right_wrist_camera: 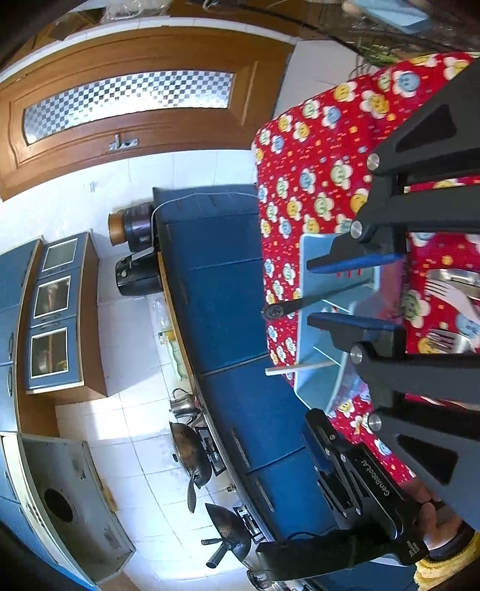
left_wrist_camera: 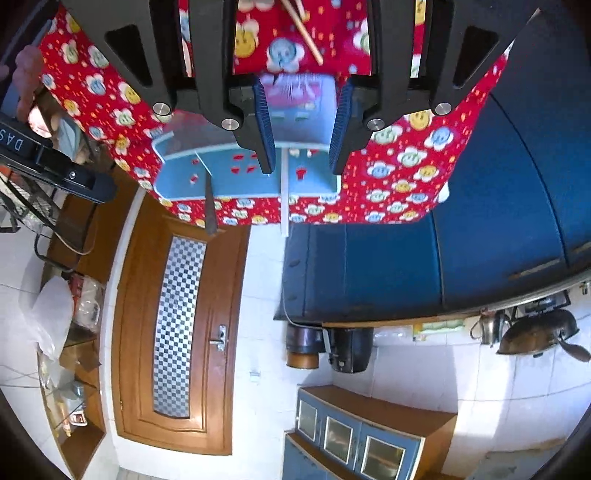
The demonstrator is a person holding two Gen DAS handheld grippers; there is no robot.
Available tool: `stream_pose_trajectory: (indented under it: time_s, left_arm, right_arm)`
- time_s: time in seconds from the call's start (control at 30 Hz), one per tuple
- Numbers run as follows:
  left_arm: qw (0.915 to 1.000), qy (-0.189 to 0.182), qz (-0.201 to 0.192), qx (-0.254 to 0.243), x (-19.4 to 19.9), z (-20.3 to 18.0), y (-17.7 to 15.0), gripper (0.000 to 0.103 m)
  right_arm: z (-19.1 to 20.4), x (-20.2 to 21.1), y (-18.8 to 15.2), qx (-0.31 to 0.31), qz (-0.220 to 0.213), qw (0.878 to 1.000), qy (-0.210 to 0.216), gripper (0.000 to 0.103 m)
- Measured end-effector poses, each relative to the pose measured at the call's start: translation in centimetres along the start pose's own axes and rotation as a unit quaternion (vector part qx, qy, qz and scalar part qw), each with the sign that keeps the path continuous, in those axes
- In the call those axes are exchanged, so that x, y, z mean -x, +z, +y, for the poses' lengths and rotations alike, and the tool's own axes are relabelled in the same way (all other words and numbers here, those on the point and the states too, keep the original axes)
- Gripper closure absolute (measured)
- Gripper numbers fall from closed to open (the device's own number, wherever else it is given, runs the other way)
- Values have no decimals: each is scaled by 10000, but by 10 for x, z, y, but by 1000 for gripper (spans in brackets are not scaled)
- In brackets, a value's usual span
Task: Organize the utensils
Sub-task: 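Lower the chopstick into the caddy and open the left tool while the right tool releases the spoon there, then grasp another white chopstick from the table with the left tool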
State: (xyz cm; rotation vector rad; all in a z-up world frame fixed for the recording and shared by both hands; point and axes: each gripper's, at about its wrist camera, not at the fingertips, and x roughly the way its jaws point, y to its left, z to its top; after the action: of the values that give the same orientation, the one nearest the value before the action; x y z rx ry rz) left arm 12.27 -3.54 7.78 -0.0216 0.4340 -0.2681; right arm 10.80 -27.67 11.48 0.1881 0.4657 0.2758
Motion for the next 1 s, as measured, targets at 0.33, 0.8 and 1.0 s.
stream_pose_trajectory:
  time_s: [0.33, 0.8, 1.0]
  left_arm:
    - [9996, -17, 250, -95, 42, 5, -17, 72]
    - [9890, -184, 1445, -259, 42, -2, -58, 72]
    - [9810, -186, 1925, -179, 30, 0, -71, 72]
  right_arm:
    - [5, 33, -25, -191, 349, 9992, 25, 78]
    - [-3, 50, -71, -448, 1014, 9938, -47, 77]
    - [-6, 50, -83, -467, 1185, 9918, -85, 76]
